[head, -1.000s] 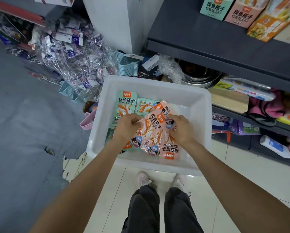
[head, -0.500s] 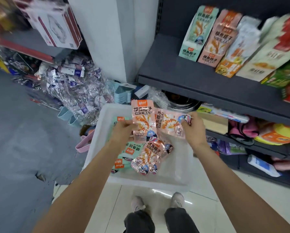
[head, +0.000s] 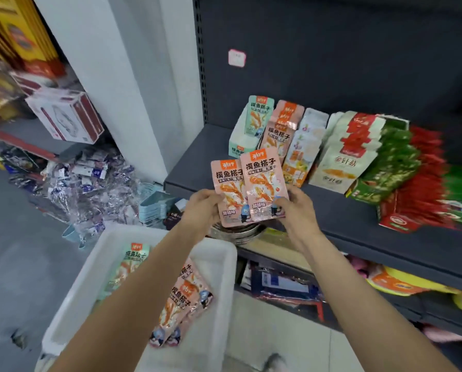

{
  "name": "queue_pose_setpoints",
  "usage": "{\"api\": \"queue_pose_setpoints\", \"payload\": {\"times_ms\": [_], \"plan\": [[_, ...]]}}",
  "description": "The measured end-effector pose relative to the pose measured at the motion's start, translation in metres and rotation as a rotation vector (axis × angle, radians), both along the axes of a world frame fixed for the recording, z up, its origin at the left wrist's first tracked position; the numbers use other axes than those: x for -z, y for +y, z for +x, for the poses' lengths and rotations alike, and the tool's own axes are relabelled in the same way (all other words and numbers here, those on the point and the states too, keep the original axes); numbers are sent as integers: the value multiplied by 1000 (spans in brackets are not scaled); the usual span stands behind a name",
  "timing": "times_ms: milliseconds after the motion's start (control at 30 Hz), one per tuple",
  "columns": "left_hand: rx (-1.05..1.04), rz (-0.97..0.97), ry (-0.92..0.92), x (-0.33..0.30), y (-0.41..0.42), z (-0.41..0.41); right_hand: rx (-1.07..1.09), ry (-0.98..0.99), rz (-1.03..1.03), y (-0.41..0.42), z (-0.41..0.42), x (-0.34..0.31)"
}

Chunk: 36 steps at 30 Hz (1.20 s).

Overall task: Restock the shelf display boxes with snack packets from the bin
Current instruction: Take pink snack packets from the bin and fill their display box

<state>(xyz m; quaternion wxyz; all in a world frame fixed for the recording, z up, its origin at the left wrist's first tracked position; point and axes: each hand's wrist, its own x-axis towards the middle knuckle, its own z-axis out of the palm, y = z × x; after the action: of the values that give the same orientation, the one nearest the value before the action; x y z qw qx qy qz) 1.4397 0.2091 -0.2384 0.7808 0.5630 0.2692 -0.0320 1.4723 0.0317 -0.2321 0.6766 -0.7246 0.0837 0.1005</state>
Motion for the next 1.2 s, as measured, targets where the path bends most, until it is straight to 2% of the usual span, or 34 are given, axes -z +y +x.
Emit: {"api": "queue_pose_setpoints", "payload": {"times_ms": [267, 467, 533, 633, 700, 900, 1033, 1200], "plan": [[0, -16, -104, -30, -79, 49, -135, -181, -262, -57, 56, -19], [-22, 97, -177, -43, -86, 70, -309, -191, -398, -65, 88, -32], [-20, 132, -195, -49, -81, 79, -310, -189, -376, -63, 100, -41], [37, 194, -187, -56, -71, 97, -274, -146, -175, -57, 120, -61], [86, 275, -192, -59, -65, 113, -261, -157, -110, -54, 135, -71], [139, 611, -351, -69, -46, 180, -247, -269, -185, -52, 191, -88], [201, 667, -385, -68, -41, 222, -278, -357, -212, -51, 221, -96], [248, 647, -366, -62, -36, 255, -291, -339, -220, -54, 244, -92]]}}
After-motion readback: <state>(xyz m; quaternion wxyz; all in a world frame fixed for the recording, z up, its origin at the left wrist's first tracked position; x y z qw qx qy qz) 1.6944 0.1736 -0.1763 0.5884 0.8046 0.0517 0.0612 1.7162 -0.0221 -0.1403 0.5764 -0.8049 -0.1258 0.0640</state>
